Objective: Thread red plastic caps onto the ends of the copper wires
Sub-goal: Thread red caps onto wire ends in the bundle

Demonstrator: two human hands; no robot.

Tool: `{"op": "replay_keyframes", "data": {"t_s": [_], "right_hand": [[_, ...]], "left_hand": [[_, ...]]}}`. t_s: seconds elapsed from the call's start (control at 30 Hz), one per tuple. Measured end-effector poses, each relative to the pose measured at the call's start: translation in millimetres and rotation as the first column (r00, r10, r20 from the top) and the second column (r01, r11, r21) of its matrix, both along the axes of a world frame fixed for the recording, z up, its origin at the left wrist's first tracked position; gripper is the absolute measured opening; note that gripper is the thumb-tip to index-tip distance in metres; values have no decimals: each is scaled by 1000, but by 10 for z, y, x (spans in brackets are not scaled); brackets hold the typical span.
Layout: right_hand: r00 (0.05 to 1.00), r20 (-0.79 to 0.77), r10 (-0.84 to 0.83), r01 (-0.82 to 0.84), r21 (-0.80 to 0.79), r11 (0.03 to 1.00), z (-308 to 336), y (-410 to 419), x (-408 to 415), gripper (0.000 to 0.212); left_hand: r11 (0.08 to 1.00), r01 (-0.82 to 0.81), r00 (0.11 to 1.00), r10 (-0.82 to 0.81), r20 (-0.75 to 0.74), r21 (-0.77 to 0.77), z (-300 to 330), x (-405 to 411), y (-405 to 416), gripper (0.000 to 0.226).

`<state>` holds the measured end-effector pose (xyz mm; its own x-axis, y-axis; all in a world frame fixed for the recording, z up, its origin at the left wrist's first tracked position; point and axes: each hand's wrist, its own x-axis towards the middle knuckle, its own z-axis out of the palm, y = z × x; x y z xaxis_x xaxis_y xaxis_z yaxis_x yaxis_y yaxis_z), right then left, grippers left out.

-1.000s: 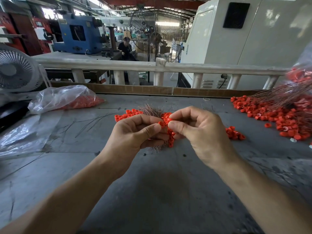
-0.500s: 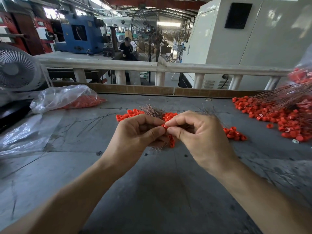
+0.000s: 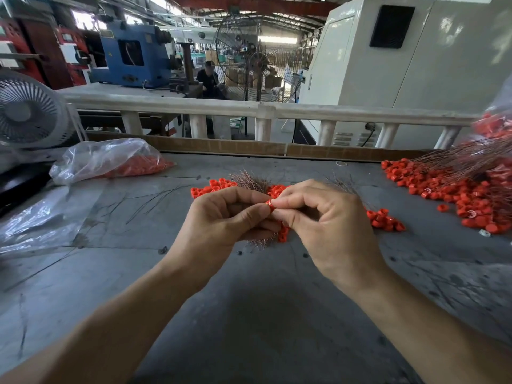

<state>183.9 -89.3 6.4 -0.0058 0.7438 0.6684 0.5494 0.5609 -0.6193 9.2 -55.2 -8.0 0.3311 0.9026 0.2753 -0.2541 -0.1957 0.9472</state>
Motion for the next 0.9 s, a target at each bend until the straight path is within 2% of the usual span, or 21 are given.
{"op": "replay_keyframes", "data": {"t_s": [0.2,0.47,0.67,0.77,0.9], "right_hand": [[992,122,-32,30,21,999,-33,-8,-32,20],[873,366,-323,237,259,936,-91,6,-105,9],[894,336,-296,205,281,938,-97,30,-71,6],[902,337,-270,177,283,943,-93,45,-44,15],[902,339,-266,160,310,937,-97,62,-5,7]], "left_hand": [[998,-21,999,23,38,-54,-9,16,5,23],[960,113,987,-78,141,-257,-16,96,-47,27],[940,146,981,-96,170,-310,1,69,-33,31],[937,135,985,-92,145,-321,1,79,-34,27],[941,137,988,-106,116,-309,13,76,-54,28]]}}
